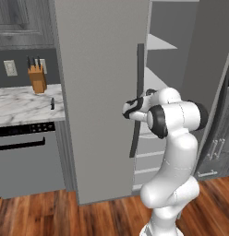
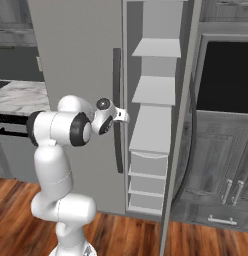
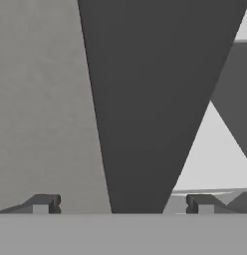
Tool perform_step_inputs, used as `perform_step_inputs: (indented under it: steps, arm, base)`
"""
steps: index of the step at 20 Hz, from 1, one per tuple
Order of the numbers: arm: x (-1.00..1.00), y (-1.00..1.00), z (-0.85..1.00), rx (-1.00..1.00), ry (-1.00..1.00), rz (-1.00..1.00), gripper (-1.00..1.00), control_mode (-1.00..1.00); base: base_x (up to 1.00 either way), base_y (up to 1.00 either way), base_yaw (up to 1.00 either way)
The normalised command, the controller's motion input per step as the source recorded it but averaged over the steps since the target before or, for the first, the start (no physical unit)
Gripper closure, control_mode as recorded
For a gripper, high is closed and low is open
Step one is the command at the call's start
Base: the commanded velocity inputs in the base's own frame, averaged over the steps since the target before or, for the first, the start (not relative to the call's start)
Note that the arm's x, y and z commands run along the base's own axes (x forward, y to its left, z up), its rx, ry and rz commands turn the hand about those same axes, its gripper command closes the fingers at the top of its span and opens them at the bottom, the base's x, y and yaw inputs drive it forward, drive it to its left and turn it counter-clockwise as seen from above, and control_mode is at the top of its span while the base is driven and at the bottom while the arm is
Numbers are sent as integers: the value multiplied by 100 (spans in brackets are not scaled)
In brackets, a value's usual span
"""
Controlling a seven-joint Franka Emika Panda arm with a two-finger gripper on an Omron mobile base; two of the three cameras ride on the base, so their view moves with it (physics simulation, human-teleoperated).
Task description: Retrieve the butter from the fridge and place it on a plate on the dining table. Then retrieve the butter knife by the fridge and place it near the plate.
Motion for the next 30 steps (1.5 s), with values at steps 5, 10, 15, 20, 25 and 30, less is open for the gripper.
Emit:
perform_step_inputs:
  steps: [5, 10, 15, 20, 25, 30]
  arm:
    - [60, 0, -19, 0, 0, 0, -100, -100]
    - [51, 0, -28, 0, -1, 0, 100, -100]
    - [49, 0, -19, 0, 0, 0, 100, -100]
    - [15, 0, -4, 0, 1, 0, 100, -100]
    - [-46, 14, 0, 0, 2, 5, 100, -100]
    - [-98, 49, 0, -3, -4, 2, 100, -100]
  base:
    - [0, 0, 0]
    - [0, 0, 0]
    - [0, 0, 0]
    - [0, 0, 0]
    - [0, 0, 0]
    - [0, 0, 0]
